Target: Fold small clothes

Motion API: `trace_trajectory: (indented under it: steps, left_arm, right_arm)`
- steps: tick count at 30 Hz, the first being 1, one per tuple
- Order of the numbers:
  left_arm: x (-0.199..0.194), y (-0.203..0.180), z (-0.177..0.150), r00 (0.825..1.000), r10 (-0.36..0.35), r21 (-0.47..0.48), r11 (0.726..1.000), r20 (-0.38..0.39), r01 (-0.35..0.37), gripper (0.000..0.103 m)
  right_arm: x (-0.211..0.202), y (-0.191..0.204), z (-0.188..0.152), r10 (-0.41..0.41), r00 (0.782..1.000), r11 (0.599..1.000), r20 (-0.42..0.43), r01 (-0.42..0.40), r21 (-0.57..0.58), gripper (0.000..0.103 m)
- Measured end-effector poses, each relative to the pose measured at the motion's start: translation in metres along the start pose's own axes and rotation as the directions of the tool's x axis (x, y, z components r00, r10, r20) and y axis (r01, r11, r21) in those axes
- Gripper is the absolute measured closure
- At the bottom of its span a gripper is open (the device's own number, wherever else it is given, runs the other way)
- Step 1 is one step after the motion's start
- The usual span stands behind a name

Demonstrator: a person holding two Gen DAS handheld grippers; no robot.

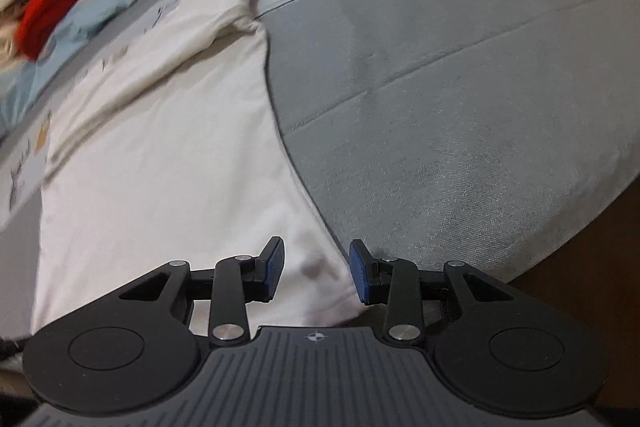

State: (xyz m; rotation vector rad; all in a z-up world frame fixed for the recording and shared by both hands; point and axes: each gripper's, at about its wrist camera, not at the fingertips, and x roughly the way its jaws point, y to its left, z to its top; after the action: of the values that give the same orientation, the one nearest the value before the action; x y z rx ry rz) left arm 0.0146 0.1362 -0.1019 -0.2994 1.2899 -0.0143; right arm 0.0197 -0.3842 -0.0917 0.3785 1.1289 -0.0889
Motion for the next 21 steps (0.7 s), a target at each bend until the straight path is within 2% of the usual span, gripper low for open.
trace_trajectory:
  steps: [4, 7, 14, 15, 16, 17, 18, 19, 21]
  left_arm:
    - [0.003, 0.0, -0.002, 1.0, 0.023, -0.006, 1.0, -0.015, -0.023, 0.072]
    - [0.007, 0.002, -0.002, 0.999, 0.036, -0.014, 0.999, -0.03, -0.037, 0.072]
    - [0.01, 0.003, -0.001, 0.999, 0.04, -0.032, 0.999, -0.032, -0.041, 0.072]
    - [0.01, 0.003, -0.001, 0.999, 0.039, -0.029, 0.999, -0.034, -0.04, 0.072]
    - [0.009, 0.002, -0.001, 0.999, 0.038, -0.024, 0.999, -0.036, -0.039, 0.072]
    - [0.009, 0.001, -0.001, 0.999, 0.035, -0.019, 0.999, -0.035, -0.036, 0.075]
    - [0.008, 0.0, -0.001, 0.999, 0.032, -0.013, 0.999, -0.029, -0.033, 0.083]
    - [0.006, -0.001, -0.001, 0.999, 0.033, -0.01, 0.999, -0.011, -0.033, 0.097]
    - [-0.004, -0.003, -0.002, 0.999, 0.023, -0.004, 1.0, 0.033, -0.023, 0.097]
  right_arm:
    - [0.01, -0.007, -0.004, -0.041, 0.998, 0.999, -0.049, 0.043, 0.03, 0.065]
    - [0.018, -0.009, -0.006, -0.052, 0.996, 0.999, -0.077, 0.053, 0.005, 0.065]
    - [0.023, -0.002, -0.007, -0.068, 0.994, 0.997, -0.08, 0.066, -0.034, 0.063]
    - [0.022, -0.002, -0.007, -0.06, 0.995, 0.998, -0.079, 0.058, -0.03, 0.069]
    - [0.019, -0.003, -0.008, -0.047, 0.996, 0.999, -0.081, 0.045, -0.028, 0.082]
    - [0.017, -0.003, -0.009, -0.037, 0.996, 0.999, -0.083, 0.034, -0.03, 0.09]
    - [0.016, -0.002, -0.01, -0.029, 0.996, 0.999, -0.081, 0.027, -0.033, 0.093]
    - [0.014, -0.001, -0.01, -0.027, 0.997, 0.999, -0.076, 0.024, -0.041, 0.095]
    - [0.007, 0.002, -0.008, -0.028, 0.998, 0.999, -0.05, 0.025, -0.048, 0.096]
